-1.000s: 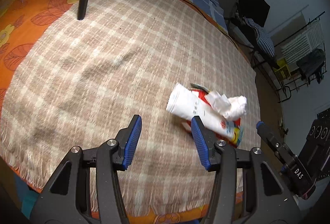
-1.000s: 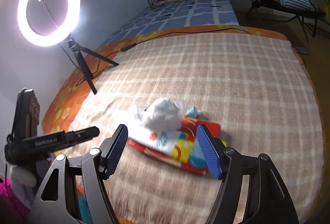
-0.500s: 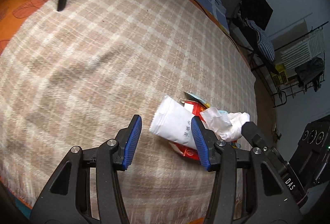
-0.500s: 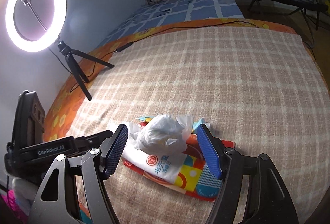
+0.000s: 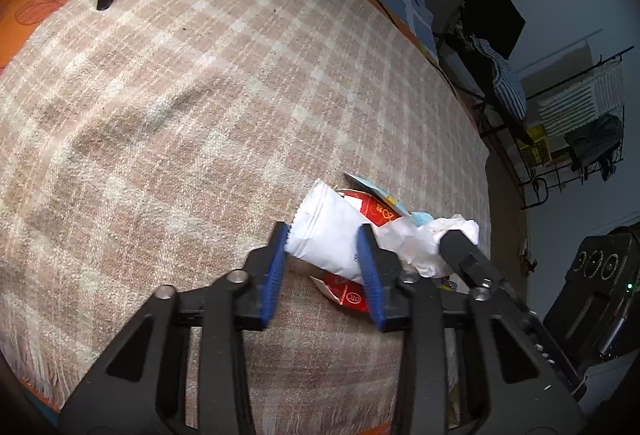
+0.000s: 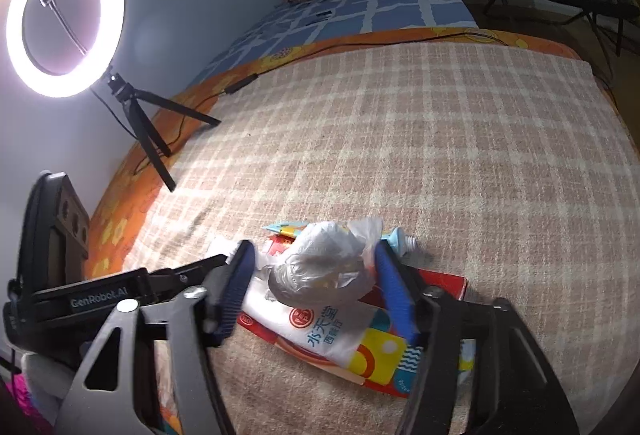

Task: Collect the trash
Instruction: 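Grasp the white plastic bag with the left tool while the right tool grasps the white tissue, then carry plastic bag and tissue to the blue basket and release both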

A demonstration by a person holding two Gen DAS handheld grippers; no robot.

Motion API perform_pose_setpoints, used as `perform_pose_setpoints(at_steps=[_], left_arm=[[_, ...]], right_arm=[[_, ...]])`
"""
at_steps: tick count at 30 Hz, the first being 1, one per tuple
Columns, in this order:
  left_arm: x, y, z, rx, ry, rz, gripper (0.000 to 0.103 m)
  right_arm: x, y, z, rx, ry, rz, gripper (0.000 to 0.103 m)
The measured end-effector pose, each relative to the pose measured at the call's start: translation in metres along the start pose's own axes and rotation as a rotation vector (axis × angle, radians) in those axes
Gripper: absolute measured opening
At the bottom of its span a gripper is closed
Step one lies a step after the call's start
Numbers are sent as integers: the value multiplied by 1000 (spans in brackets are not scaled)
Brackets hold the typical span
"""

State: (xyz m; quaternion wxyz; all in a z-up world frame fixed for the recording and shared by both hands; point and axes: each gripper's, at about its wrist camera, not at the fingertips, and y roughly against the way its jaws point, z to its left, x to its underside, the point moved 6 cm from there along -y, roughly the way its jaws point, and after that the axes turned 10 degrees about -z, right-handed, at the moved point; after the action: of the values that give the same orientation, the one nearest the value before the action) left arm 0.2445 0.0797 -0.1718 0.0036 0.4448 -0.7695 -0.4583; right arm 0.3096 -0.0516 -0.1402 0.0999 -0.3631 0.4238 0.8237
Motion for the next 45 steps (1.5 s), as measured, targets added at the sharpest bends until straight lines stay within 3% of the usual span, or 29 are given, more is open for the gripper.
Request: perform_pose_setpoints(at_steps=[4,10,18,26,34,45], left_arm=[[-2,0,-8,5,-13,-12,19],[-10,12,-19,15,-56,-53,10],[-15,43,-37,51,-115,-103,6],[-15,99,-48,106,-179,-173,4],[-5,156,-55,153,-267,-243,3],[29,210,-62,208,-356,-274,3]], right_arm=[[4,-2,-1,-3,3,16,36],[1,6,-4,8,7,-10,25],[-14,38,-4,20,22,-95,23],[-23,71,2,31,58,-157,22],[-10,103,10,42,124,-167,22],[15,139,20,39,158,-173,22]])
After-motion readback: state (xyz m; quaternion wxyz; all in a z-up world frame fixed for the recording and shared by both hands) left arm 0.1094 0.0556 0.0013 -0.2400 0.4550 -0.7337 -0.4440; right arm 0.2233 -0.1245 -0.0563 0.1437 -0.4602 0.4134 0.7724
